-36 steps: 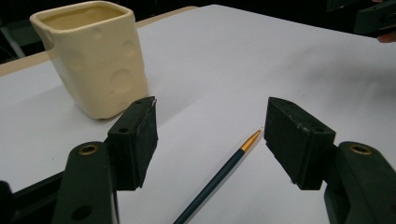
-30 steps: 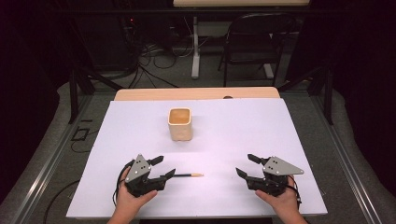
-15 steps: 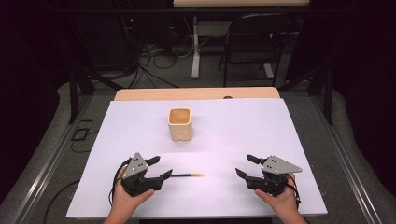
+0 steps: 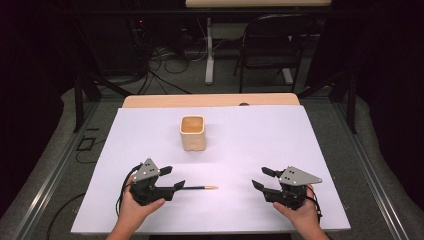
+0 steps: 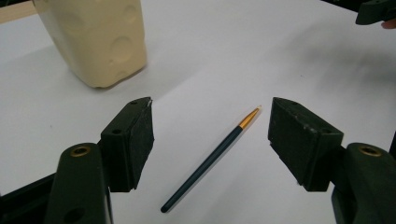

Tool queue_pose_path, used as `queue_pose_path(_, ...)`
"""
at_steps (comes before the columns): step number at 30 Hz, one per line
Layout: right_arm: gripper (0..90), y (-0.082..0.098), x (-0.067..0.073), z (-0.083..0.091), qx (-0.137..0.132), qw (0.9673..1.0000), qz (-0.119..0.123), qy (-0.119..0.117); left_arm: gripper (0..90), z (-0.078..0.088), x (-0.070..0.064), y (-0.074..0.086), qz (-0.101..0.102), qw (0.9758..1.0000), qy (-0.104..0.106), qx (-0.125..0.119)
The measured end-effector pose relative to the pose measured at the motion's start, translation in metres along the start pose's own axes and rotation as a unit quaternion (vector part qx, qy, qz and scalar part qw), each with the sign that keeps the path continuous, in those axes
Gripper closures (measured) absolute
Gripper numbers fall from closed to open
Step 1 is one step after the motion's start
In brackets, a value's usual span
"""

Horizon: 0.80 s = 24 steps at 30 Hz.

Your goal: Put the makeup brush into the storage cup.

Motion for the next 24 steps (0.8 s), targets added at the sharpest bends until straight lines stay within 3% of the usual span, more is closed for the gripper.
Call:
queue_pose_path(3, 47.1, 0.001, 0.001, 0.000, 0.006, 1.0000, 0.000, -0.002, 32.3, -0.003, -0.001, 0.002, -0.002, 0.9999, 0.004, 0.016)
queue_pose_path(11, 42.3, -0.003, 0.001, 0.000, 0.004, 0.9999, 0.012, 0.007, 32.4, -0.005, 0.004, -0.001, -0.013, 0.9995, -0.008, 0.029)
queue_pose_path(13, 40.0, -0.007, 0.001, 0.001, -0.007, 0.9997, 0.019, 0.013, 31.8, -0.004, 0.007, -0.004, -0.012, 0.9994, -0.012, 0.030)
queue_pose_path(21, 31.5, -0.004, 0.001, 0.000, 0.000, 1.0000, 0.001, 0.007, 25.5, -0.004, 0.012, -0.008, -0.009, 0.9990, -0.008, 0.043)
queue_pose_path(24, 30.7, -0.004, 0.001, 0.000, 0.004, 0.9999, 0.006, 0.010, 24.7, -0.005, 0.014, -0.008, -0.012, 0.9987, -0.008, 0.049)
Point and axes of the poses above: each handheld gripper's, and its own axes: z roughly backward along the jaws, y roughly out of its underside, x roughly to its left, the point moved 10 cm from there along -z, roughly forward along the jaws, and after that the axes turned 8 degrees about -y, right-handed, at the moved point
